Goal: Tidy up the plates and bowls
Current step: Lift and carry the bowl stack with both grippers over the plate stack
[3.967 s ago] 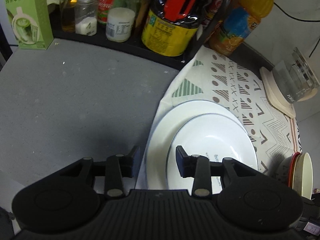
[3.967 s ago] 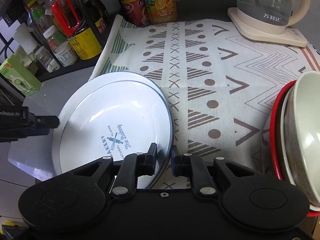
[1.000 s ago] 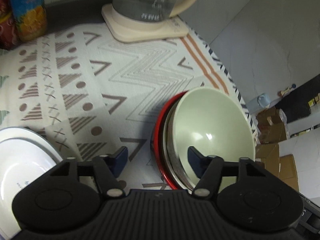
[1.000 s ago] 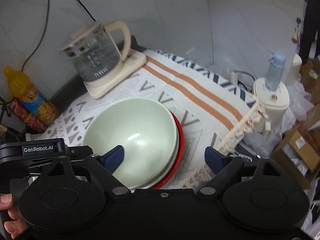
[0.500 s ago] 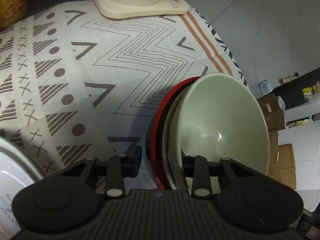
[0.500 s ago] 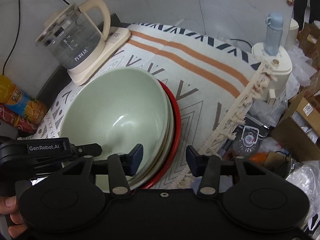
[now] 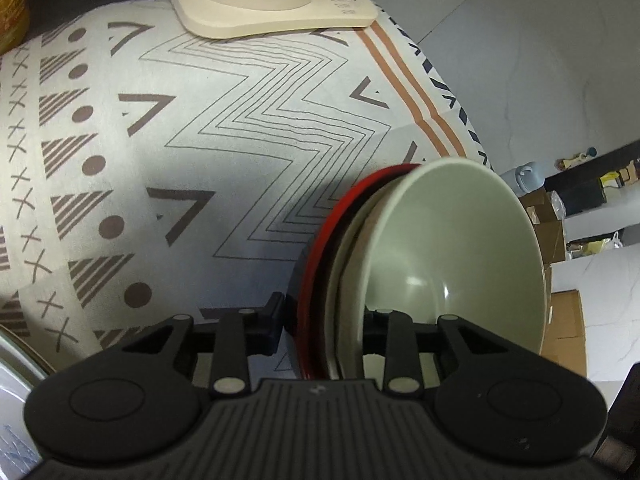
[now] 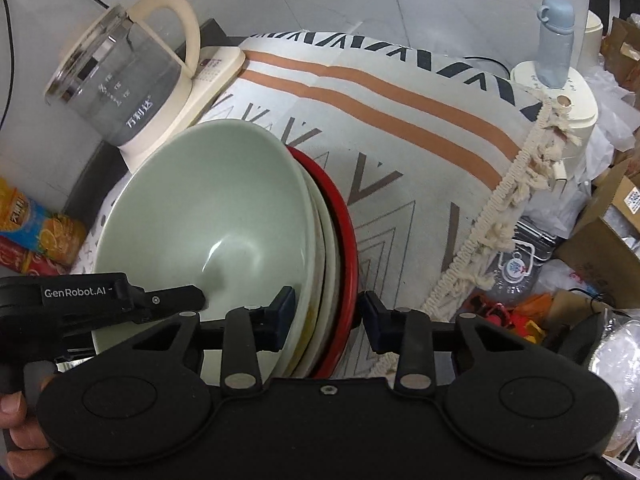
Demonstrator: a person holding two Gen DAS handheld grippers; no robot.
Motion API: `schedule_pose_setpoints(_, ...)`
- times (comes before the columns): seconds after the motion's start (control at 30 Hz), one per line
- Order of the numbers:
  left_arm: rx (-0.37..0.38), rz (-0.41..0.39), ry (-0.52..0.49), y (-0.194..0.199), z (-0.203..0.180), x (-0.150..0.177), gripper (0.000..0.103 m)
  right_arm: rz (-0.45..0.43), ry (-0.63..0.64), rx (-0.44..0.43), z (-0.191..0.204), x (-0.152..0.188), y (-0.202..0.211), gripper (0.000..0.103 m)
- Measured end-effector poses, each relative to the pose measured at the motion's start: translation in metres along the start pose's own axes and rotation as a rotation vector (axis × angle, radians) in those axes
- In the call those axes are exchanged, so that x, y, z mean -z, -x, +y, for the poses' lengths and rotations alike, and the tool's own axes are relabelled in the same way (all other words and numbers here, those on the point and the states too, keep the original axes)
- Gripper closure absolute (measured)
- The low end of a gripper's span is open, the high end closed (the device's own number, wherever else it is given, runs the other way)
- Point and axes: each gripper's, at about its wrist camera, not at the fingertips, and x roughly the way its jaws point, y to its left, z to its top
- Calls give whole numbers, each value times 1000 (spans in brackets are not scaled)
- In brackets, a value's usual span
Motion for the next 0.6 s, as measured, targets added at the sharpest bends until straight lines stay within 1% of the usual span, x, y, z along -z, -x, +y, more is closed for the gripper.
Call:
schedule_pose_setpoints(0.1, 3, 4, 13, 2, 4, 2, 73, 5, -53, -12, -3, -5, -1, 70)
schedule_pose_setpoints(0.27, 9, 0, 53, 13, 10, 5, 73, 2, -15, -15, 4, -7, 2, 71)
schedule_pose_setpoints(0.5, 26, -76, 92, 46, 12, 9, 73, -21, 48, -34, 20, -16, 17, 71)
schedule_pose_setpoints(0.6, 31, -126, 121, 65, 16, 14, 73, -40, 93, -43, 32, -21, 26, 71)
